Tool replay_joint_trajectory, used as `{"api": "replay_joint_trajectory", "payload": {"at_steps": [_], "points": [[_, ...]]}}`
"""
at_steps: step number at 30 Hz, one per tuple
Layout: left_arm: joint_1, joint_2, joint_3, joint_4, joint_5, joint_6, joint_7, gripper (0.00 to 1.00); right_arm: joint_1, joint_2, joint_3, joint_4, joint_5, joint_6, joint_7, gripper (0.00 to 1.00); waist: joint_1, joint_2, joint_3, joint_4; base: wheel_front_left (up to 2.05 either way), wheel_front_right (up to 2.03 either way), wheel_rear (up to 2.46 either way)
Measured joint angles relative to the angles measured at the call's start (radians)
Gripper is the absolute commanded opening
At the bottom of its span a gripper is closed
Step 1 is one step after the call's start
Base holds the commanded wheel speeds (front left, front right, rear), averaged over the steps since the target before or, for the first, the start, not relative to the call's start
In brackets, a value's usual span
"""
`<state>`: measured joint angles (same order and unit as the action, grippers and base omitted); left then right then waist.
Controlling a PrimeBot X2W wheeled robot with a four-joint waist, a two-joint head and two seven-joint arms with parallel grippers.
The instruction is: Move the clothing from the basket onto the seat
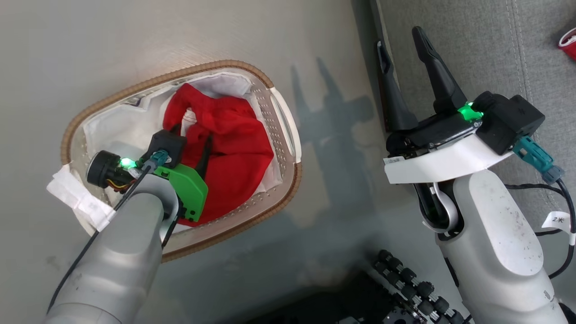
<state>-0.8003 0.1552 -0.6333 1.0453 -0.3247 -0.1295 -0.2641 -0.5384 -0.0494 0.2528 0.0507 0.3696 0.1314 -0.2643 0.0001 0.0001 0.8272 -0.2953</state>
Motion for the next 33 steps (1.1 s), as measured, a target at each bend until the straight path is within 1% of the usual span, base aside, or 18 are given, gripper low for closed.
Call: {"api": "replay_joint_trajectory", "payload": {"at_steps": [8,15,21,26,31,32,33], "points": [[-0.074,0.002,-0.080,0.119,-0.037,-0.002,0.013,1.00,0.006,0.000,0.013,-0.016,0.019,0.000,0.000,1.00,0.0000,0.0000,0.054,-0.025,0.00,0.00,0.00],[-0.100,0.000,-0.128,0.170,-0.072,-0.002,0.044,1.00,0.006,0.000,0.021,-0.019,0.035,0.000,0.000,1.00,0.0000,0.0000,0.079,-0.039,0.00,0.00,0.00],[-0.106,-0.004,-0.181,0.165,-0.121,-0.002,0.062,1.00,0.005,0.000,0.028,-0.022,0.045,0.000,0.000,1.00,0.0000,0.0000,0.090,-0.046,0.00,0.00,0.00],[-0.102,-0.002,-0.255,0.128,-0.179,-0.002,0.118,1.00,0.005,0.000,0.034,-0.022,0.047,0.000,0.000,1.00,-0.0001,0.0000,0.090,-0.045,0.00,0.00,0.00],[-0.102,0.028,-0.340,0.073,-0.248,-0.002,0.148,1.00,0.005,0.000,0.035,-0.021,0.050,0.000,0.000,1.00,-0.0001,0.0000,0.090,-0.041,0.00,0.00,0.00],[-0.102,0.034,-0.358,0.065,-0.258,-0.002,0.151,0.96,0.005,0.000,0.035,-0.019,0.050,0.000,0.000,1.00,0.0000,0.0000,0.090,-0.039,0.00,0.00,0.00],[-0.103,0.039,-0.373,0.061,-0.267,-0.002,0.156,0.72,0.005,0.000,0.036,-0.018,0.050,0.000,0.000,1.00,-0.0001,0.0000,0.090,-0.038,0.00,0.00,0.00]]}}
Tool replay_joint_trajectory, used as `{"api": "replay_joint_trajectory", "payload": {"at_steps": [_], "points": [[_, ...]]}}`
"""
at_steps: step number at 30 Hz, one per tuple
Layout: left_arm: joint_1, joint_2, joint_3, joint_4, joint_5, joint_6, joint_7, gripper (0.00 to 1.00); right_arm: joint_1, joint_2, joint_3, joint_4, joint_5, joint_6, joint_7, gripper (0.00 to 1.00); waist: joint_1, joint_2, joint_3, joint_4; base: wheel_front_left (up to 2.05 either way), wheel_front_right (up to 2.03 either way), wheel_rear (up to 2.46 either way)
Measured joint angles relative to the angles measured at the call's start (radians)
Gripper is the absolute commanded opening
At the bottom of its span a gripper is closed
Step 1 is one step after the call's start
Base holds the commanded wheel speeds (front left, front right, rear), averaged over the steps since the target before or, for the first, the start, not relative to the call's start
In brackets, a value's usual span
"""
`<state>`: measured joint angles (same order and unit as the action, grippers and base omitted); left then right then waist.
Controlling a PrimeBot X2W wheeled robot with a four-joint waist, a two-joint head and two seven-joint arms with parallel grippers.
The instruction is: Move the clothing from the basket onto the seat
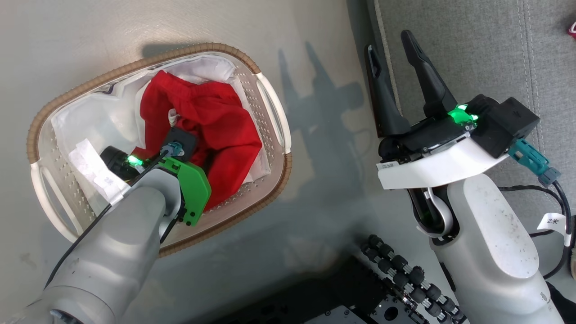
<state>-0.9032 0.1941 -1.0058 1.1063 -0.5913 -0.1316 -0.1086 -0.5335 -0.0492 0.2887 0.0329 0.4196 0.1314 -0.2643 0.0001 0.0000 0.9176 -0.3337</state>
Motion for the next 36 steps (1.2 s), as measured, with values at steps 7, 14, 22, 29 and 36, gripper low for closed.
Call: {"api": "replay_joint_trajectory", "payload": {"at_steps": [7,14,22,29,36], "points": [[-0.006,0.023,-0.095,-0.018,-0.077,0.000,0.021,0.00,-0.002,0.000,0.005,0.009,0.001,0.000,0.000,1.00,0.0000,0.0000,-0.007,0.003,0.00,0.00,0.00],[-0.013,0.019,-0.115,-0.027,-0.168,0.000,-0.047,0.00,-0.005,0.000,-0.015,0.034,-0.001,0.000,0.000,1.00,0.0000,0.0000,-0.049,0.013,0.00,0.00,0.00],[0.033,-0.004,-0.124,-0.042,-0.279,0.000,-0.116,0.00,0.012,0.001,-0.025,0.073,-0.028,0.000,0.000,1.00,0.0000,0.0000,-0.141,0.038,0.00,0.00,0.00],[0.086,-0.026,-0.129,-0.077,-0.335,0.000,-0.149,0.00,0.068,0.001,-0.053,0.122,-0.067,0.000,0.000,1.00,-0.0001,0.0000,-0.250,0.070,0.00,0.00,0.00],[0.143,-0.046,-0.056,-0.158,-0.330,0.000,-0.154,0.00,0.129,0.001,-0.086,0.159,-0.106,0.000,0.000,1.00,-0.0001,0.0000,-0.368,0.119,0.00,0.00,0.00]]}}
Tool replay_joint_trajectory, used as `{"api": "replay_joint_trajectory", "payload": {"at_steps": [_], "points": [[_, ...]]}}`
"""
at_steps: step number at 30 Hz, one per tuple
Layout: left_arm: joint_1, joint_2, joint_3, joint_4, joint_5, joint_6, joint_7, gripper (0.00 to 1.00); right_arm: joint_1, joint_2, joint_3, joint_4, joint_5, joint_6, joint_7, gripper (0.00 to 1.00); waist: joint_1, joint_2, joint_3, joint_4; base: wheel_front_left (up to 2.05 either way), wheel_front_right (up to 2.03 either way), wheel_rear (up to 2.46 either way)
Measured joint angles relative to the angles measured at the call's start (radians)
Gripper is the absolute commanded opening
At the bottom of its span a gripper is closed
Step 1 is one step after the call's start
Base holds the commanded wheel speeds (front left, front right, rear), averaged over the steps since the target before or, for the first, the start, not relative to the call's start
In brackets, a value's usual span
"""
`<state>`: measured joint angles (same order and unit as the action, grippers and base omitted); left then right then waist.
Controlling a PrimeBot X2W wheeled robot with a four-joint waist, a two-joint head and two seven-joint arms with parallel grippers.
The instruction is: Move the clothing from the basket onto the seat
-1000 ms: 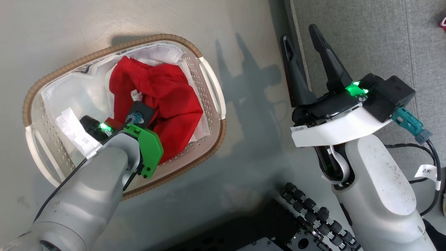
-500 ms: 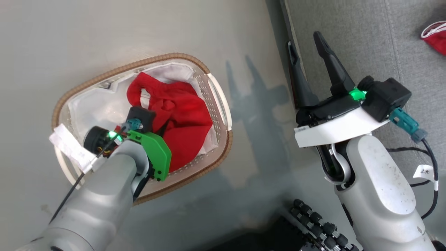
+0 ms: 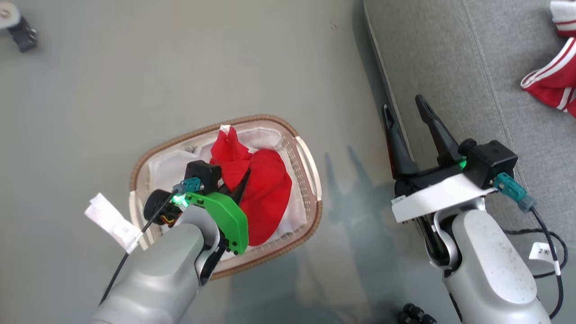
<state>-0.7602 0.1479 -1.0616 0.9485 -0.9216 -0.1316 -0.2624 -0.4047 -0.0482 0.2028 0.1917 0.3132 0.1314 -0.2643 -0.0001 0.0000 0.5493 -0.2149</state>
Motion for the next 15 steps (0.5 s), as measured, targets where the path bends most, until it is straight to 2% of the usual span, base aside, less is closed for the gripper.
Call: {"api": "replay_joint_trajectory", "payload": {"at_steps": [15], "points": [[0.166,-0.014,0.274,-0.211,0.194,0.000,0.000,0.00,0.105,0.000,-0.008,0.036,-0.023,0.000,0.000,1.00,0.0000,0.0000,-0.223,0.107,0.00,0.00,0.00]]}}
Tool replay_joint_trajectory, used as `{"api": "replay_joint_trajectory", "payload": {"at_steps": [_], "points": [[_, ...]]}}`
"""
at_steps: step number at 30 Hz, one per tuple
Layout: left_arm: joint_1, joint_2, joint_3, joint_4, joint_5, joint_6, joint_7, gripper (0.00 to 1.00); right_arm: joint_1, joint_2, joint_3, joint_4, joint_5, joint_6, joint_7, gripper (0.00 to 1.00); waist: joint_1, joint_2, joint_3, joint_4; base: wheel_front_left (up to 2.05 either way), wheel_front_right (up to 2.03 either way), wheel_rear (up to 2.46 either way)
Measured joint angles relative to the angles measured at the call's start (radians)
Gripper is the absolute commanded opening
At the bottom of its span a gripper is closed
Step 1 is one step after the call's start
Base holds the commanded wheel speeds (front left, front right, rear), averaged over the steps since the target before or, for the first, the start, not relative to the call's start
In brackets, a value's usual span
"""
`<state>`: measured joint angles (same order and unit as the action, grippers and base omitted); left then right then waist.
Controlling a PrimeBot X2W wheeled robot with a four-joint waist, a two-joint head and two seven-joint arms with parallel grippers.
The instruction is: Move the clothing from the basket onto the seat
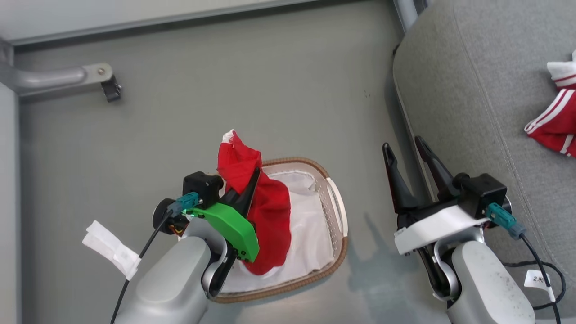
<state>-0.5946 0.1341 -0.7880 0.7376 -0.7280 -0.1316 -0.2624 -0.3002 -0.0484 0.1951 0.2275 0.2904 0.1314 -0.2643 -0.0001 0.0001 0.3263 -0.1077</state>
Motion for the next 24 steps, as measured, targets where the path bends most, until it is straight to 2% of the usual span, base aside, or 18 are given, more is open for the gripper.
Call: {"api": "replay_joint_trajectory", "payload": {"at_steps": [12,24], "points": [[0.088,-0.031,0.174,-0.182,0.118,0.000,0.000,0.00,0.093,0.000,0.010,0.017,-0.018,0.000,0.000,1.00,0.0000,0.0000,-0.142,0.058,0.00,0.00,0.00],[0.064,-0.049,0.241,-0.363,0.162,0.000,0.000,0.00,0.144,0.000,0.044,0.041,-0.018,0.000,0.000,1.00,0.0000,0.0000,-0.221,0.106,0.00,0.00,0.00]]}}
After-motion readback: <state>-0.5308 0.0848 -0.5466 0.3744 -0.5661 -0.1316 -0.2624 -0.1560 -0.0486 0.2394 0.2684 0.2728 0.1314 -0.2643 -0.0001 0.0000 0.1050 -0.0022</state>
